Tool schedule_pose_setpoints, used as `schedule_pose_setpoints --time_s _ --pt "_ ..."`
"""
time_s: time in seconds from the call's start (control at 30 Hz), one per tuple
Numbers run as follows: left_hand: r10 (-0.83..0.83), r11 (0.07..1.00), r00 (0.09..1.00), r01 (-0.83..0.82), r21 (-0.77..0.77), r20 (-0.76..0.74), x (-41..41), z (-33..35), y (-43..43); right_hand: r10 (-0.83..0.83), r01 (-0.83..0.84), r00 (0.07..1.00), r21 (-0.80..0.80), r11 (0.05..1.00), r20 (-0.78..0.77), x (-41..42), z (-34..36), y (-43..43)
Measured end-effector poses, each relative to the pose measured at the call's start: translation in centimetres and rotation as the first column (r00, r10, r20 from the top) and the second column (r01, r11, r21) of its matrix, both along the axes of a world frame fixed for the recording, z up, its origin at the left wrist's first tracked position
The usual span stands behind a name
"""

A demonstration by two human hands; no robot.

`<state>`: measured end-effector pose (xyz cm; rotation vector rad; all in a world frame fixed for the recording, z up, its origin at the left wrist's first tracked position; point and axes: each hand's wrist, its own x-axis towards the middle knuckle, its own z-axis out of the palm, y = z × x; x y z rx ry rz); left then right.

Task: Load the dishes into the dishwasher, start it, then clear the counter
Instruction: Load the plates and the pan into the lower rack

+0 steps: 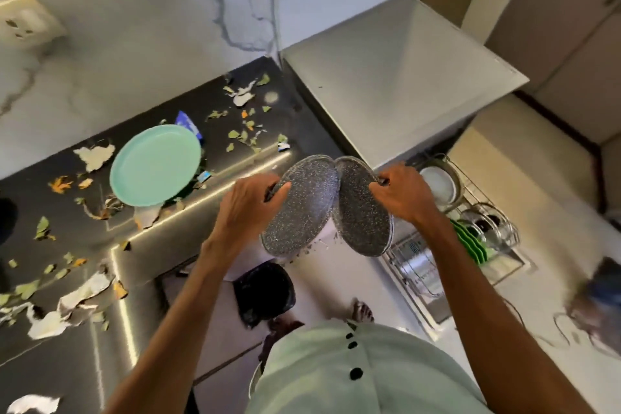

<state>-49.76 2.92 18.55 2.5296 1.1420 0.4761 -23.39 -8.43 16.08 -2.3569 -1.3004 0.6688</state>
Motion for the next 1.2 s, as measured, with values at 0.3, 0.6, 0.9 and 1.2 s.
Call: schedule_pose_setpoints --time_s 0.3,0.6,0.9,1.2 --pt "-0.279 0.946 0.946 0.241 -0.218 -0.166 15.0 -3.4 -1.4 -0.282 0.277 0.952 -0.052 0.959 -0.119 10.5 -4.4 -8.0" --pt "-0.488 0.869 0.825 0.429 -0.247 -0.285 29.5 -6.6 -0.9 -0.609 0.593 0.778 -0.143 0.793 -0.151 17.1 -9.0 -9.5" --pt "-0.641 0.767 0.702 0.598 -0.23 -0.31 44.5 -13.2 1.0 -0.891 0.881 0.437 -0.144 0.452 -0.12 25.7 -13.7 -7.9" --pt "-0.628 0.775 0.63 0.563 -0.289 -0.457 55.3 -27.5 0.0 -0.987 0.985 0.156 -0.075 0.158 -0.028 33.2 -24.2 -8.3"
